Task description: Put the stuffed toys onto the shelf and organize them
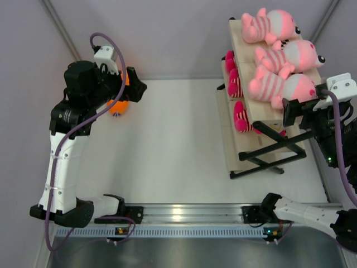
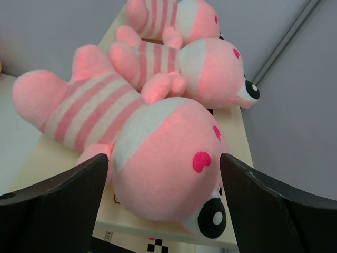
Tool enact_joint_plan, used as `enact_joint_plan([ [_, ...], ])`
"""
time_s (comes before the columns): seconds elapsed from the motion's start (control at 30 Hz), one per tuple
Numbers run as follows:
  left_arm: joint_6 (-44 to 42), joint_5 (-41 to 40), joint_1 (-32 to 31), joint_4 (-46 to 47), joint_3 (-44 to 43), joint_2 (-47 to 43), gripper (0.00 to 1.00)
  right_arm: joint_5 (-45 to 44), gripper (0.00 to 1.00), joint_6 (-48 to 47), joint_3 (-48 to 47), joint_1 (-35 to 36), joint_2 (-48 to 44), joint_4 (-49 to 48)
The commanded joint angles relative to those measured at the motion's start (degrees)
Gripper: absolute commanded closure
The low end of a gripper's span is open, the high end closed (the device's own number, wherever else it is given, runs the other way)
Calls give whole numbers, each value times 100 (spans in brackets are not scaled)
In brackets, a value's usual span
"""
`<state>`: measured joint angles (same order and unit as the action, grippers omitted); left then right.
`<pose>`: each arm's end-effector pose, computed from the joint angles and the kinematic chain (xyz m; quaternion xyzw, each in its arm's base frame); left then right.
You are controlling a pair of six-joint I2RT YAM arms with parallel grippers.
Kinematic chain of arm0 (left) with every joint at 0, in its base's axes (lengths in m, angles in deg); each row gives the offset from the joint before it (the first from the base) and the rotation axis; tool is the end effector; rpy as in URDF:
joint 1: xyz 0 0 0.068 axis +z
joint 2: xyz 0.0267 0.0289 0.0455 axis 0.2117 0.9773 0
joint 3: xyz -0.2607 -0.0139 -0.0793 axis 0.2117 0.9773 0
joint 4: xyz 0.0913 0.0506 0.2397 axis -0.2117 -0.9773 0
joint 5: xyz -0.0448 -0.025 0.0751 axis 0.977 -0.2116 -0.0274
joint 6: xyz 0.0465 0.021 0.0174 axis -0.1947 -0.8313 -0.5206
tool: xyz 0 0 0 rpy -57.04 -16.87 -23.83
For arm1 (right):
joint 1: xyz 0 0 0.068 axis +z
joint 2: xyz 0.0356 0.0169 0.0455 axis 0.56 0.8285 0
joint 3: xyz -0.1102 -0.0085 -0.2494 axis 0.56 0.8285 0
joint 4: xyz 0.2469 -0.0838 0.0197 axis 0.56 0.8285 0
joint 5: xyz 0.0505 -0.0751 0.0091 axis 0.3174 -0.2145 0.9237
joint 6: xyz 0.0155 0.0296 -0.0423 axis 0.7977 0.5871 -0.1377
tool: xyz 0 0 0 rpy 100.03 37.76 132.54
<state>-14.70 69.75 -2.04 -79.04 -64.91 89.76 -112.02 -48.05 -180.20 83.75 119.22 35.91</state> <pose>0.2082 -0.0600 0.5205 0.1088 0.7867 -0.1871 0.5781 0.0503 0.0219 0.5447 -0.1341 0.6825 -0.0569 0.7162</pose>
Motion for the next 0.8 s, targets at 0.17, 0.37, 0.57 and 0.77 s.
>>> enact_joint_plan([
  [0.17,29,117,64,142,22,-152,1,-472,16,-344,29,-47,-168,-712],
  [0.37,55,187,64,142,-4,-99,2,-543,15,-503,-321,58,-380,-425],
  [0.57,73,222,81,151,5,-134,1,-797,11,-336,-919,181,138,482],
  [0.77,64,249,143,151,57,-205,2,-718,12,-230,-1008,190,121,560],
])
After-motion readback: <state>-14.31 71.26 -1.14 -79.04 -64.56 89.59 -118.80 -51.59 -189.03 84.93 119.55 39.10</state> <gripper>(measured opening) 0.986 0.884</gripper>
